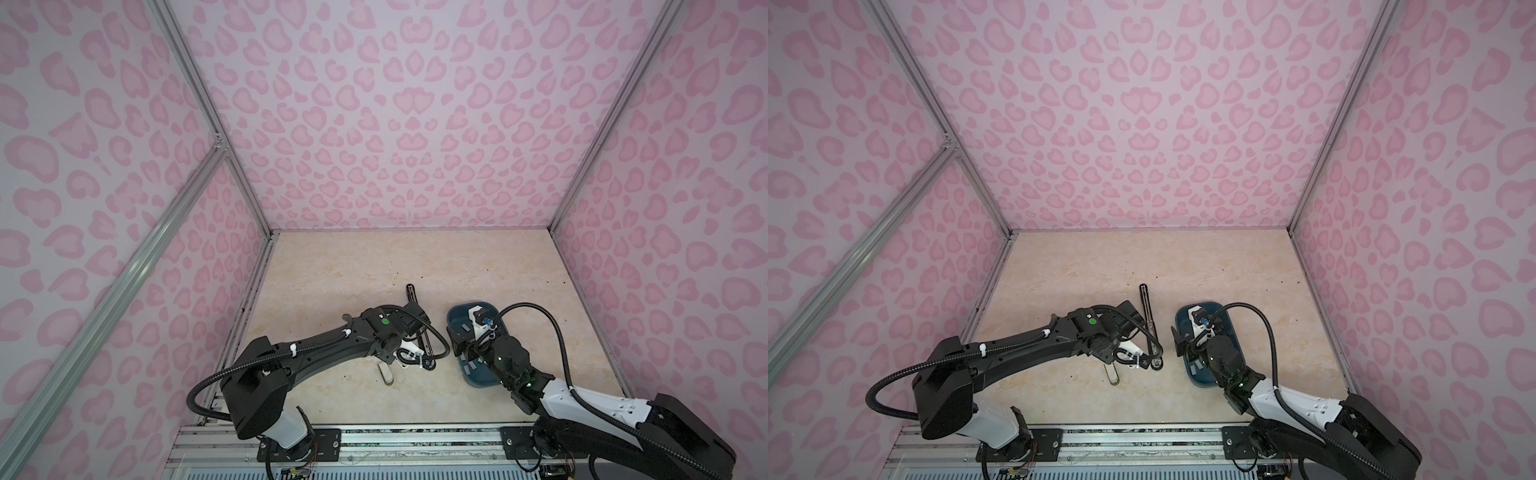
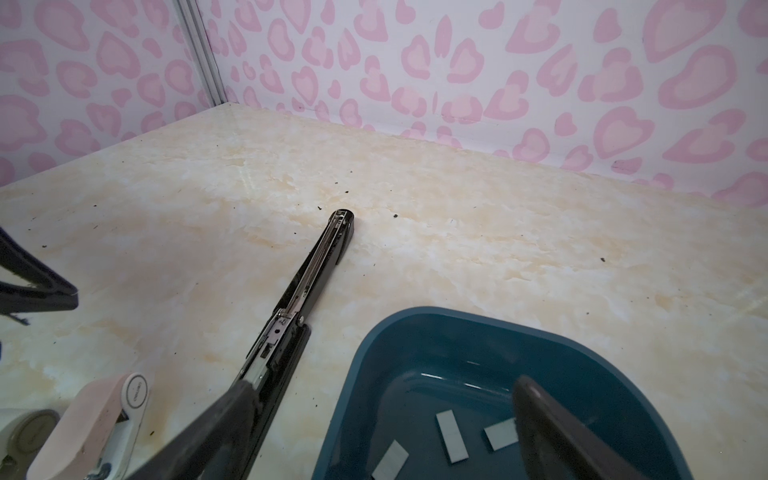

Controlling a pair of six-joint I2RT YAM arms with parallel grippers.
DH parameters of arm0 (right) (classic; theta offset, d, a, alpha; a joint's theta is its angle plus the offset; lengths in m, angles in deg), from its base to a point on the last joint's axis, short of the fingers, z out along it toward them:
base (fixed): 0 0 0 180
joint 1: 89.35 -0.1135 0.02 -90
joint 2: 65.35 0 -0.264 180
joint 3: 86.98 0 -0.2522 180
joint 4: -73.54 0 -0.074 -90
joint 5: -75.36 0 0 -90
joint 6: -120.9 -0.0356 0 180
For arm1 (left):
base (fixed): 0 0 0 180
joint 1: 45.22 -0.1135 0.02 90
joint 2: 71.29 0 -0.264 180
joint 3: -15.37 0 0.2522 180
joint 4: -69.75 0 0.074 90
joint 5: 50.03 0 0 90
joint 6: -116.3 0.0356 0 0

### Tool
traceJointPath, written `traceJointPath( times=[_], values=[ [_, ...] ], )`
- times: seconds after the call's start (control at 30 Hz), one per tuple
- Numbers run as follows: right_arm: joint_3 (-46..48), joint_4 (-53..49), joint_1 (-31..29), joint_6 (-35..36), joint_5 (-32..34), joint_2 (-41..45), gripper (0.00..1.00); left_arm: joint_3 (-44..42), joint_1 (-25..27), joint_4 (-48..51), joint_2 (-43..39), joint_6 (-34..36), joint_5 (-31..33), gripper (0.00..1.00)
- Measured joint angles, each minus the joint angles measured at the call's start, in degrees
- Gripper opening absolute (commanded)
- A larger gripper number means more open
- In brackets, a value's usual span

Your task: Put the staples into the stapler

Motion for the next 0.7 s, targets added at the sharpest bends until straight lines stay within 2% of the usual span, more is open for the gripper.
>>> traceJointPath(
  times=[0.37, 0.7],
  values=[
    [0.35, 0.20, -0.09, 0.04, 0.02, 0.52, 0.97, 2.78, 2.12, 1.40, 4.79, 0.17, 0.74, 0.48],
    [0.90, 0.24, -0.26, 0.22, 0.02, 1.51, 0.96, 3.82, 4.98, 2.54, 9.57, -0.90, -2.12, 0.49]
  ],
)
